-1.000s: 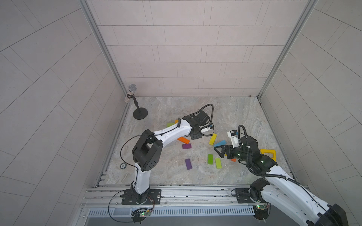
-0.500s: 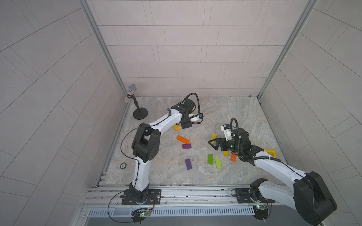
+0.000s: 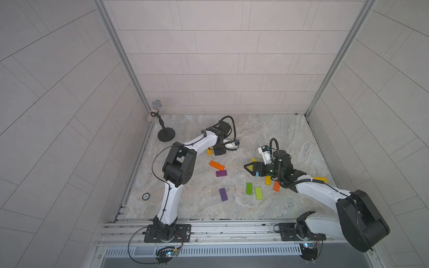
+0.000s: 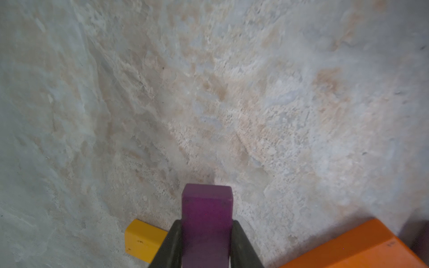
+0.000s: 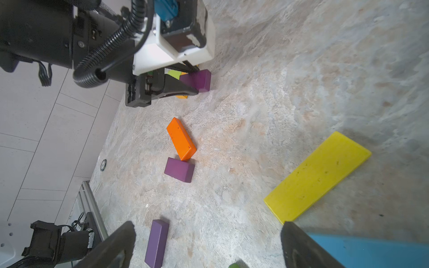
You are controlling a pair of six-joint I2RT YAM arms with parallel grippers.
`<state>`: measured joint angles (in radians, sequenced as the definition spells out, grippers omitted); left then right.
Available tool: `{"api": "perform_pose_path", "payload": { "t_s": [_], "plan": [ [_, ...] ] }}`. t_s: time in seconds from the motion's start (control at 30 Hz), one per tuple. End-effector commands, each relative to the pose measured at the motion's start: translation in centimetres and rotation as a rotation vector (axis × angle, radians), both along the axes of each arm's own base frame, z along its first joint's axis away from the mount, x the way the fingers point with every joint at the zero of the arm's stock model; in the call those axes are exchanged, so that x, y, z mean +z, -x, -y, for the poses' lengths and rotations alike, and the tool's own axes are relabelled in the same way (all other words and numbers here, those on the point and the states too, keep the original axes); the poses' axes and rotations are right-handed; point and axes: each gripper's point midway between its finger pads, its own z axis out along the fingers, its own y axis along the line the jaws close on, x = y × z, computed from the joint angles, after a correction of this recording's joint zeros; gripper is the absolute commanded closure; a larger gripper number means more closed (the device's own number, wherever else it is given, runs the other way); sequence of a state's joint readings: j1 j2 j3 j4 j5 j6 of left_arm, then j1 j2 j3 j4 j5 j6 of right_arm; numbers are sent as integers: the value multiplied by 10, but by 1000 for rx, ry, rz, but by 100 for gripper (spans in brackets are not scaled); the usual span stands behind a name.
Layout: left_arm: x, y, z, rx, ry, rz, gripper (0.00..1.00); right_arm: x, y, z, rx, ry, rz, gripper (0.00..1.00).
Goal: Assemble the letter t with building blocks
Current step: Assemble the building block at the center of the board.
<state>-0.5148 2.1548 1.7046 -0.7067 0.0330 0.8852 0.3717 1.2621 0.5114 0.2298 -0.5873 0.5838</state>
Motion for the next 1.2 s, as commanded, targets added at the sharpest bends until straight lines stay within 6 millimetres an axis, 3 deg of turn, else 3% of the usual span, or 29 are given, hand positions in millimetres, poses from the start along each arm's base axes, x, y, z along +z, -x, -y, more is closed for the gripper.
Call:
{"api": "perform_pose_path", "payload": {
  "t_s": [0.0,0.3,1.17],
  "plan": [
    [3,-10,0,-18,24,11,100,10,-7,-3,6,-24,34,0],
    [-1,-16,2,-41,96,-6,100,4,-8,-2,5,-19,23,0],
    [-23,-24,-9,-54,83,-34,100,-10,-10,-2,14,-31,-6,0]
  ]
}}
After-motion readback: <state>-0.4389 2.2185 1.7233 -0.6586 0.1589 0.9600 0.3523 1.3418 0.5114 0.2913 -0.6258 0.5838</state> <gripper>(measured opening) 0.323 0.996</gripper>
